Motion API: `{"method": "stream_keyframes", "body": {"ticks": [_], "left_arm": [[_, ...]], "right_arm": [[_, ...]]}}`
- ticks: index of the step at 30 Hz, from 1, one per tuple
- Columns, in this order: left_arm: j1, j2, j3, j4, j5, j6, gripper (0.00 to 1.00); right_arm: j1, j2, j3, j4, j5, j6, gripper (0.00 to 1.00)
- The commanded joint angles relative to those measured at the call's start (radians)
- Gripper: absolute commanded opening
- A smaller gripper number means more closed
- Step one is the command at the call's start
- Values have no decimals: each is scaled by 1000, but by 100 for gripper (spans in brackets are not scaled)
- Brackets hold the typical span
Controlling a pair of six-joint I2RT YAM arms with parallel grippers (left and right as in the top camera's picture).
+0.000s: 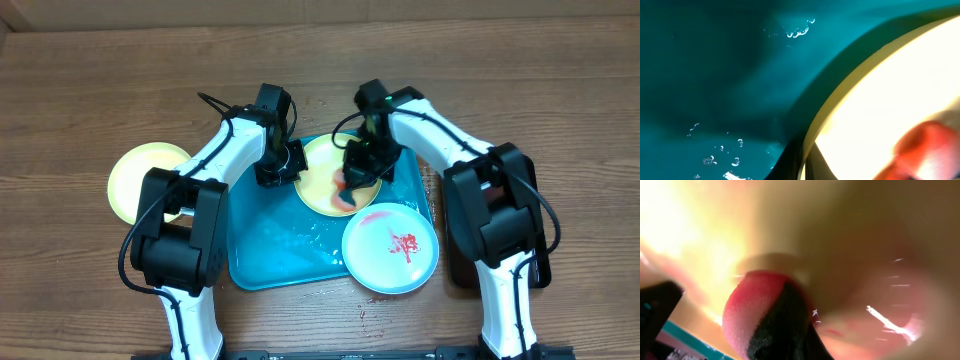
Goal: Clean dirty plates on tray and stack at the side
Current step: 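Scrub the second yellow plate with the sponge, left gripper holding it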
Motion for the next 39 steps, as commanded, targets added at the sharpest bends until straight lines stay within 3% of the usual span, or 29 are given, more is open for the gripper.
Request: {"method": "stream_keyframes", "body": {"ticks": [1, 14, 18, 23, 39], "left_arm": [[14, 101, -53, -18, -143, -32, 4], [14, 101, -53, -27, -143, -31, 4], [14, 101, -53, -29, -143, -31, 4], [14, 101, -53, -31, -143, -28, 4], [14, 101, -53, -38, -142, -28, 4]], "right_arm": [[-65, 84, -45, -12, 418, -19, 4], [-55, 84, 126, -26, 508, -29, 4], [-23, 84, 131, 63, 373, -32, 4], [8, 88, 117, 198, 67, -24, 4], [109, 98, 13, 288, -62, 5, 4]]}}
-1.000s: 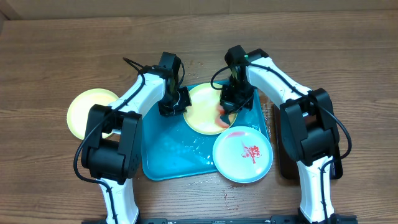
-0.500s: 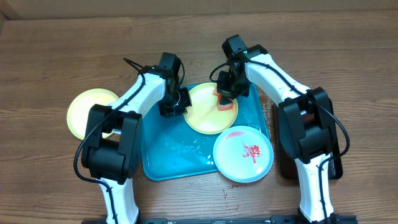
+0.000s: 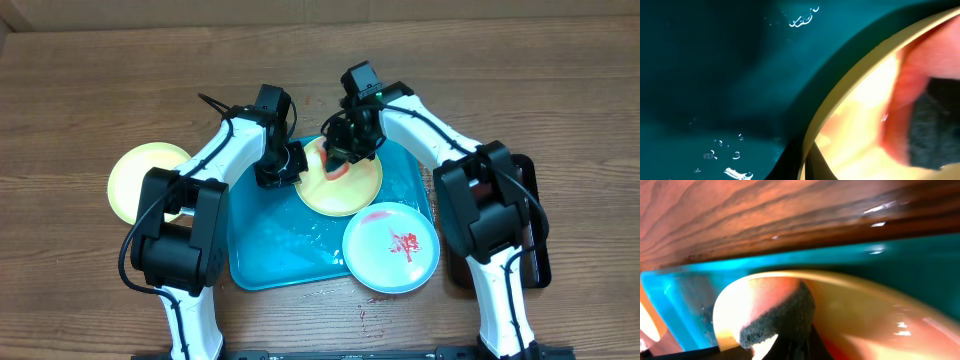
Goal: Clean dirty plates on tray and stack at the side
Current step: 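Scrub the second yellow plate with the sponge, left gripper holding it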
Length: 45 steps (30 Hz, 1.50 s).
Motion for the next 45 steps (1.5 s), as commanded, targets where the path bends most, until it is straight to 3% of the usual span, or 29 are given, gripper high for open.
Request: {"method": "stream_keyframes", "body": {"ticks": [1, 11, 17, 28, 33, 38, 45], "left_arm": [[14, 100, -54, -16, -152, -25, 4], [14, 100, -54, -19, -132, -29, 4], [14, 100, -54, -26, -133, -29, 4], [14, 100, -54, -37, -133, -28, 4], [14, 100, -54, -37, -132, -28, 4], [14, 100, -54, -39, -132, -28, 4], [14, 100, -54, -39, -128, -28, 4]], "right_arm": [[64, 43, -91, 16, -68, 2, 4], [72, 43, -250, -14, -94, -25, 4], [39, 43, -256, -144, -15, -17, 4], [-92, 40, -253, -226, 98, -115, 4], [-111, 36, -204, -264, 132, -213, 4], [-111, 9, -101, -344, 315, -185, 4], [-104, -23, 87, -458, 328, -186, 4]]}}
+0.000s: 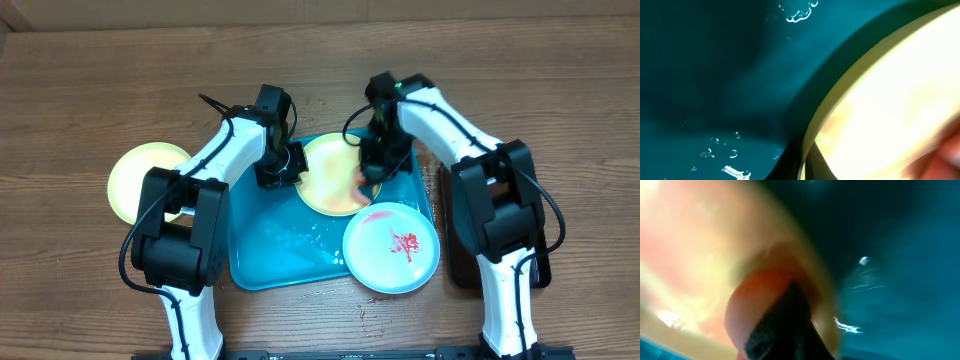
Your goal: Clean dirty plates on tray and stack at the side
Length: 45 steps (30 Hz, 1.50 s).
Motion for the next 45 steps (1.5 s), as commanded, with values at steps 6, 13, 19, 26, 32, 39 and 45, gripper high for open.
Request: {"method": "stream_keyframes", "body": {"ticks": [6, 13, 19, 26, 32, 39, 45], "left_arm": [[14, 98, -57, -27, -135, -26, 4], [14, 98, -56, -27, -137, -26, 5], [14, 58, -46, -30, -157, -26, 4], [14, -96, -16, -45, -258, -14, 4], [9, -246, -11, -80, -355, 10, 5], [3, -438, -11, -142, -401, 28, 5], [-50, -553, -11, -232, -607, 60, 4]], "right_arm": [[9, -43, 167, -44, 154, 3, 4], [32, -164, 225, -80, 152, -6, 4], [23, -288, 225, -98, 156, -2, 4], [-21, -375, 225, -110, 156, -3, 4], [-54, -375, 225, -135, 156, -10, 4], [-89, -375, 225, -136, 156, -10, 4], [-140, -375, 215, -145, 157, -18, 4]]}}
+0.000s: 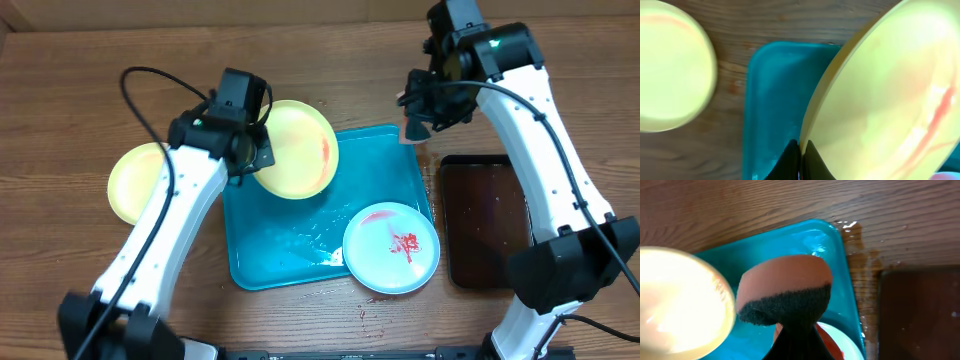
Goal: Clean dirty plates on tray and stack at the side
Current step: 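Lift the second yellow plate off the tray with the left gripper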
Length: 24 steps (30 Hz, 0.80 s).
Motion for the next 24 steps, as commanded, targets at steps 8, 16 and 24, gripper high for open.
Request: {"method": "stream_keyframes", "body": {"ticks": [8, 16, 24], "left_arm": [[-168, -71, -2, -145, -413, 30, 5], [-329, -71, -2, -227, -703, 9, 4], [-377, -71, -2, -342, -944, 54, 4]], "right_arm": [[-92, -5, 6, -33, 58, -13, 4], [-98, -3, 4, -61, 108, -27, 4], [-98, -1, 1, -67, 114, -27, 4]]}}
